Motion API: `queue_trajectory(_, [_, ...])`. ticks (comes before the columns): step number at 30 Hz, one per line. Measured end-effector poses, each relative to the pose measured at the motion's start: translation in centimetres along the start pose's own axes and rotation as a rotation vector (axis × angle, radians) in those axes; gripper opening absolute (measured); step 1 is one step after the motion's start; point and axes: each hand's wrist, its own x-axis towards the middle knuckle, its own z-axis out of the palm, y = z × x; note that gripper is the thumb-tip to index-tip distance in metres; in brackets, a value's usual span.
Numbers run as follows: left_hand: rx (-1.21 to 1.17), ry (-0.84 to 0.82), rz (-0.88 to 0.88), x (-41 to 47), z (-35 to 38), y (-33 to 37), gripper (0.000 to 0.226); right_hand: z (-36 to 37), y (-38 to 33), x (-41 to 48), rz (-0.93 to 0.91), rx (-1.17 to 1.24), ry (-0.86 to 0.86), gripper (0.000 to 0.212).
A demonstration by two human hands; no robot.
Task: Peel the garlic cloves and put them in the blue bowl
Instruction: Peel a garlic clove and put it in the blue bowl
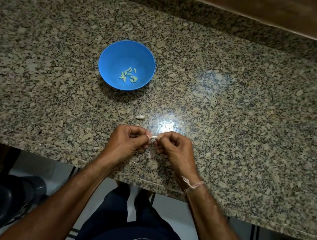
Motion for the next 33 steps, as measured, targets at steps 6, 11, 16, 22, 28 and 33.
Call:
queue_trajectory(6, [-0.112,-0.02,-0.089,0.3,0.2,-0.3,0.01,-0.1,-0.9,-0.2,0.121,0.174,-0.027,0.009])
queue_trajectory(11, [-0.161,0.003,-0.136,0.4,0.6,-0.4,0.01,0.3,-0.4,-0.4,0.018,0.061,0.038,0.009])
queue_trajectory(16, [-0.57,-0.079,-0.395,0.7,1.2,-0.3,0.004,0.3,-0.9,-0.1,0.094,0.198,0.026,0.008])
queue_trajectory(22, [-0.497,-0.061,-0.342,0.9,1.4,-0.2,0.007,0.6,-0.5,0.1,0.117,0.202,0.043,0.006])
queue_trajectory(28, [-0.146,0.0,-0.137,0.9,1.6,-1.0,0.012,0.8,-0.6,0.4,0.163,0.226,0.04,0.009])
queue_trajectory(33, [0.227,0.159,0.095,0.1,1.9,-1.0,0.008,1.1,-0.4,0.4,0.22,0.304,0.04,0.006])
